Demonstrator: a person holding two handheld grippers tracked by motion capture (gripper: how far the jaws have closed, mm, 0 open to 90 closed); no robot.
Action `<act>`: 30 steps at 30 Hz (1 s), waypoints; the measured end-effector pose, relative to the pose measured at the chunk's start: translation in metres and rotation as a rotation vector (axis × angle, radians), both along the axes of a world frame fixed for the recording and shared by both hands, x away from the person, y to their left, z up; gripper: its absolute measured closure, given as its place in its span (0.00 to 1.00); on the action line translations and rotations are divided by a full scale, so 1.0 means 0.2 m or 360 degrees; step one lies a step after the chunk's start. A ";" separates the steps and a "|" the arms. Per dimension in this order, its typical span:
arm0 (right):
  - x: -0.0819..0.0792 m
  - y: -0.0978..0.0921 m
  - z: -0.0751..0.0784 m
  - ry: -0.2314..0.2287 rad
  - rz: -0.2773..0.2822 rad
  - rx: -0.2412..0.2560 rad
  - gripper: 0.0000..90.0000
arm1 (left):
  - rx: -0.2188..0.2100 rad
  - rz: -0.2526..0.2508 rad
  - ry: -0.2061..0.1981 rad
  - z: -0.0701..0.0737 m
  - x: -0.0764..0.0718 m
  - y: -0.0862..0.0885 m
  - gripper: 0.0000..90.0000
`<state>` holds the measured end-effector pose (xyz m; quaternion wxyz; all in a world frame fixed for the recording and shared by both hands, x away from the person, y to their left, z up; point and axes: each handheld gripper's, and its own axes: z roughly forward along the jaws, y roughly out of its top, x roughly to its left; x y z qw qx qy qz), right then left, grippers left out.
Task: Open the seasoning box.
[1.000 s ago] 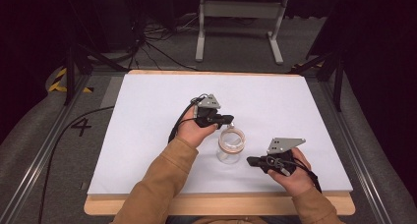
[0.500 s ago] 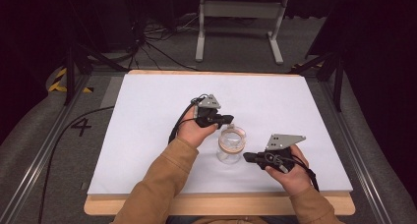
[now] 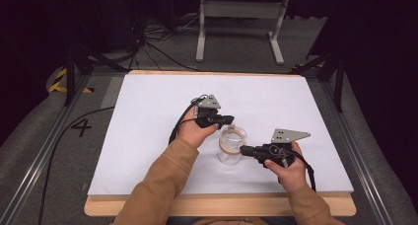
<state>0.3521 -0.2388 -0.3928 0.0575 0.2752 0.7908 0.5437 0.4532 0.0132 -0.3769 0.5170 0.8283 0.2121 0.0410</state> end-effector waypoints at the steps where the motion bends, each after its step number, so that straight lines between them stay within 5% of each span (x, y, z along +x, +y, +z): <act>1: 0.00 0.00 0.00 0.0001 -0.0005 0.0011 1.00 | 0.0000 -0.0001 -0.0002 0.00 0.00 0.00 1.00; 20: -0.01 0.00 0.00 -0.0029 -0.0018 0.0004 1.00 | 0.0008 0.0027 -0.0025 0.01 -0.01 0.00 0.99; 30: 0.00 0.00 0.04 -0.0080 -0.0005 0.0002 1.00 | -0.0008 0.0080 -0.0059 0.07 -0.05 0.10 0.99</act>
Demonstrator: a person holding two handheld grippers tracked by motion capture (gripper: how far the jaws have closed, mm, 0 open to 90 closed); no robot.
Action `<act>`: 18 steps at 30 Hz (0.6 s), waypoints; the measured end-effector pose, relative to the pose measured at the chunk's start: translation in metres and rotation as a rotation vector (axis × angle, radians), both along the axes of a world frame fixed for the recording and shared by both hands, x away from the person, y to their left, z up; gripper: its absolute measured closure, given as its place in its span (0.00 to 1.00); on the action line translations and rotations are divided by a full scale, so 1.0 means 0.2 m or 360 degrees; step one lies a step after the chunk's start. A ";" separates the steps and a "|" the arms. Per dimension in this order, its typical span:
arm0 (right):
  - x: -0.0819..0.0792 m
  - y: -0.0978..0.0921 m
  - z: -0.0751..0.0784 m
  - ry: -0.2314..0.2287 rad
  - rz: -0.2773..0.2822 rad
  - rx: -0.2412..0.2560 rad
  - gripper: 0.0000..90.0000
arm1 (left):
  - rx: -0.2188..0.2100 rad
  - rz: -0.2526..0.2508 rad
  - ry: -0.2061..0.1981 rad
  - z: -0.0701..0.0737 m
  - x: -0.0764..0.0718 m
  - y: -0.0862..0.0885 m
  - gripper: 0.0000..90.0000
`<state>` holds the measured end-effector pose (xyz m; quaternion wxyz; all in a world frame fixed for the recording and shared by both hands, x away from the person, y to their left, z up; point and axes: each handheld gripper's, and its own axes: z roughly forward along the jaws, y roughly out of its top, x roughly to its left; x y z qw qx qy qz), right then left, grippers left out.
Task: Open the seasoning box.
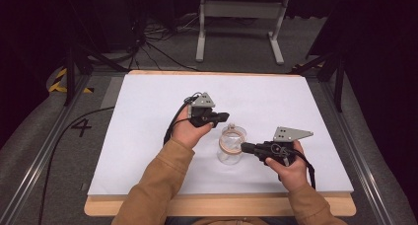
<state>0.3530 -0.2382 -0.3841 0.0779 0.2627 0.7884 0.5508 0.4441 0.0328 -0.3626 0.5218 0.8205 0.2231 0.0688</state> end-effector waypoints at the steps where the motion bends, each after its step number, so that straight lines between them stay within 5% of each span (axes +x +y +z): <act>1: 0.00 0.00 0.00 0.0000 0.0000 0.0000 1.00 | -0.0001 0.0008 0.0000 0.00 0.00 0.01 0.99; 18: 0.12 0.02 0.10 -0.0097 0.0074 0.0014 1.00 | 0.0016 0.0223 0.0045 0.01 -0.12 0.31 0.99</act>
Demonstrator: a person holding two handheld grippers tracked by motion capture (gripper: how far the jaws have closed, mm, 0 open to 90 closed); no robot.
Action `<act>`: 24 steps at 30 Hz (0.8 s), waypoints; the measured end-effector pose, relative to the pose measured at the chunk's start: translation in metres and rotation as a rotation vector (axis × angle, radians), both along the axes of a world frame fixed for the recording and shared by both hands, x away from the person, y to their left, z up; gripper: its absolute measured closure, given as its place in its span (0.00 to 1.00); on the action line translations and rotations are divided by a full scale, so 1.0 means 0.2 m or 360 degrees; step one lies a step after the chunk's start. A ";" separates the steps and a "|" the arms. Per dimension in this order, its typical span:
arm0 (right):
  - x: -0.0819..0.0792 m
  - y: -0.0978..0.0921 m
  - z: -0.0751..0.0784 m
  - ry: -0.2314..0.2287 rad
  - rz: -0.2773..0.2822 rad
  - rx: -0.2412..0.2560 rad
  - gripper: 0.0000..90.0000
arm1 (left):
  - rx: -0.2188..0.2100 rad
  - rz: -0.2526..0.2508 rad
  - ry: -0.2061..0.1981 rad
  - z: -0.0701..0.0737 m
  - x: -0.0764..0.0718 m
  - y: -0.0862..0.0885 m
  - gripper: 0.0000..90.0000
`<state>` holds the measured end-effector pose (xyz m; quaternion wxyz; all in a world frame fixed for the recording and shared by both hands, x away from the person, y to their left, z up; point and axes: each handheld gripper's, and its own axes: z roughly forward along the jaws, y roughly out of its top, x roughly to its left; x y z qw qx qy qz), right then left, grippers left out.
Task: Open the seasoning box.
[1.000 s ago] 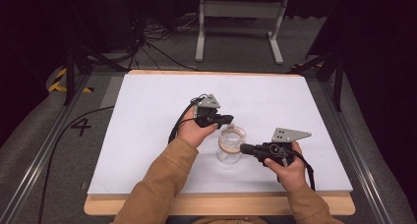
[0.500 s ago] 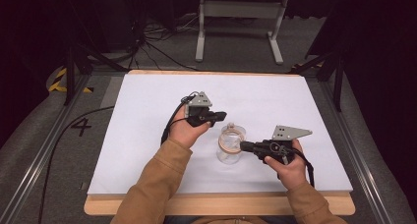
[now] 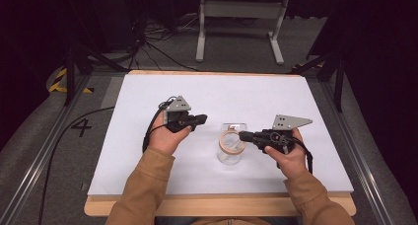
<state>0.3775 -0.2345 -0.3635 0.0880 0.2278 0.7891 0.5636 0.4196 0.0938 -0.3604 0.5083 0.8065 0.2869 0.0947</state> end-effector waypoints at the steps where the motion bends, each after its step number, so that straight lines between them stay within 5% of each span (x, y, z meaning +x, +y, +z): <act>1: 0.00 0.00 0.00 0.0000 0.0000 0.0000 1.00 | 0.0000 0.0000 0.0000 0.00 0.00 0.00 0.98; 17: 0.13 0.00 0.01 0.0008 -0.0015 0.0020 1.00 | 0.0091 0.0219 0.0151 -0.07 -0.04 0.29 0.97; 24: 0.18 -0.01 -0.01 0.0054 -0.0045 0.0051 1.00 | 0.0117 0.0235 0.0203 -0.09 -0.04 0.31 0.97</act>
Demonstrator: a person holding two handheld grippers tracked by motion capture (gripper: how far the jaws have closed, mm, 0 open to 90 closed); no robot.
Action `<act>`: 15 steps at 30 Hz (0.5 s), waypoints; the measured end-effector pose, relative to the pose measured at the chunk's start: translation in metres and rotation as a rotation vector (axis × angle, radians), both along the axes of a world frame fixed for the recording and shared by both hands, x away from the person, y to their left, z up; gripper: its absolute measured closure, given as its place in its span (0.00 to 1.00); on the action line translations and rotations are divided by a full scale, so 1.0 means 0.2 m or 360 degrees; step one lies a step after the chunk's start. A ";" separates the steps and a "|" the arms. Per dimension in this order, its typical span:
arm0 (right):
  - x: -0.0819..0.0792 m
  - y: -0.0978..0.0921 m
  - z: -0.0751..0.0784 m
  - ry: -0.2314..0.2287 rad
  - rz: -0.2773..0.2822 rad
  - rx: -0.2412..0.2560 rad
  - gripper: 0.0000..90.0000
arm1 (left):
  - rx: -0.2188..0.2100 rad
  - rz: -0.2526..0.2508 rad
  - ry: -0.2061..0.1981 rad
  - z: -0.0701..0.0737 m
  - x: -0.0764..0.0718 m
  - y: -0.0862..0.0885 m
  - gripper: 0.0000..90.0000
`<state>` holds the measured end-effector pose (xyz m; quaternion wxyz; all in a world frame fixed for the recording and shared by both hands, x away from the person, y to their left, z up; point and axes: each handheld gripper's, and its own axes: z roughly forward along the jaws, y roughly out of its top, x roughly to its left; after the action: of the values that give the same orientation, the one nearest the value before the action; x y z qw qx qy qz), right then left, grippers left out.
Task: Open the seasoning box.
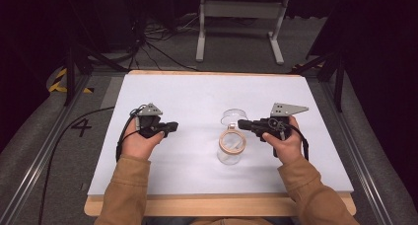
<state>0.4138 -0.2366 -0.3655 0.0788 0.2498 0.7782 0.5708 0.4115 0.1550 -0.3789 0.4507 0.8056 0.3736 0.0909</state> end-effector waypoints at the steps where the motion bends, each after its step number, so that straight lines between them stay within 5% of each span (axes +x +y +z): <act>1: 0.01 0.00 -0.01 0.0013 -0.0020 0.0000 1.00 | 0.0006 -0.0006 -0.0007 0.00 0.00 0.00 0.97; 15: 0.01 -0.01 0.00 0.0014 -0.0091 -0.0043 1.00 | 0.0006 -0.0052 -0.0005 0.01 0.00 -0.03 0.94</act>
<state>0.4163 -0.2387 -0.3662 0.0951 0.2735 0.7787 0.5567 0.4117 0.1483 -0.3770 0.4513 0.8123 0.3595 0.0856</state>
